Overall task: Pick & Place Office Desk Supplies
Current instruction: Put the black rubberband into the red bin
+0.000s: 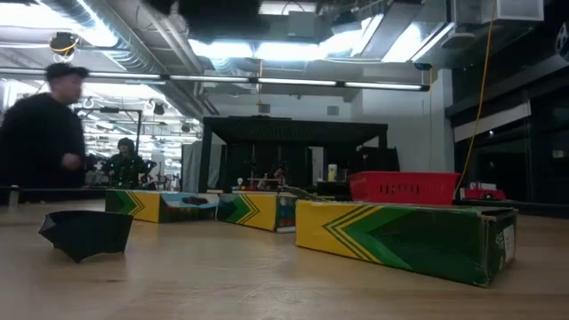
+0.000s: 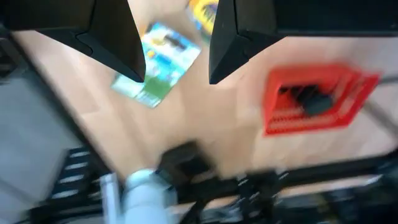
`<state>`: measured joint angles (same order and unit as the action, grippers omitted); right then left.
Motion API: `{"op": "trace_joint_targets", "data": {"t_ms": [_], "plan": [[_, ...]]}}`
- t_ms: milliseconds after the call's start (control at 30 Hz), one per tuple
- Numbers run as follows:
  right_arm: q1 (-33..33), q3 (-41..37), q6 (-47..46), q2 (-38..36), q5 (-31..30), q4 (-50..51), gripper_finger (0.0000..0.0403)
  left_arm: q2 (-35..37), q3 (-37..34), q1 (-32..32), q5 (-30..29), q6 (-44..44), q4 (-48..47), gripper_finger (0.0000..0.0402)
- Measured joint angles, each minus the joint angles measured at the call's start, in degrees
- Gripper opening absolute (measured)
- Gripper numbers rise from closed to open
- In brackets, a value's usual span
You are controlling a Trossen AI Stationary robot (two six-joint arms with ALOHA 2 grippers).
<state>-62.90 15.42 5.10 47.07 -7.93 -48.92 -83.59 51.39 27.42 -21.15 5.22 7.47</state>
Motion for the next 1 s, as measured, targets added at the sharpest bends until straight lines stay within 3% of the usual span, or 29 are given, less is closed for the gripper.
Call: {"op": "trace_joint_targets", "data": {"t_ms": [67,133,367,533,633,833,1000], "plan": [[1.0,-1.4,-1.9,-0.5,4.5,0.1,0.0244,-1.9,-1.3,2.2,-4.4,3.2,0.0,0.0176],[1.3,-2.6,-3.0,-0.5,6.4,0.1,0.0244,-4.2,-2.2,4.0,-5.0,6.8,0.1,0.0176],[1.5,-6.0,-6.1,-0.8,5.6,-2.5,0.0244,-11.3,-2.3,9.8,-4.8,16.6,-2.1,0.0176],[1.5,-9.2,-6.0,-0.8,5.9,-7.3,0.0244,-12.3,-2.3,13.5,-4.8,22.8,-6.5,0.0176],[1.5,-12.0,-5.4,-0.8,6.5,-10.4,0.0244,-12.2,-2.2,15.2,-7.7,25.6,-9.3,0.0176],[1.5,-14.6,-3.0,-0.7,9.0,-15.0,0.0244,-13.1,-2.2,15.2,-9.6,29.5,-13.2,0.0175],[1.5,-14.6,-3.2,-0.7,8.6,-15.0,0.0244,-15.9,-2.2,13.5,-6.2,28.7,-10.3,0.0175]]}}
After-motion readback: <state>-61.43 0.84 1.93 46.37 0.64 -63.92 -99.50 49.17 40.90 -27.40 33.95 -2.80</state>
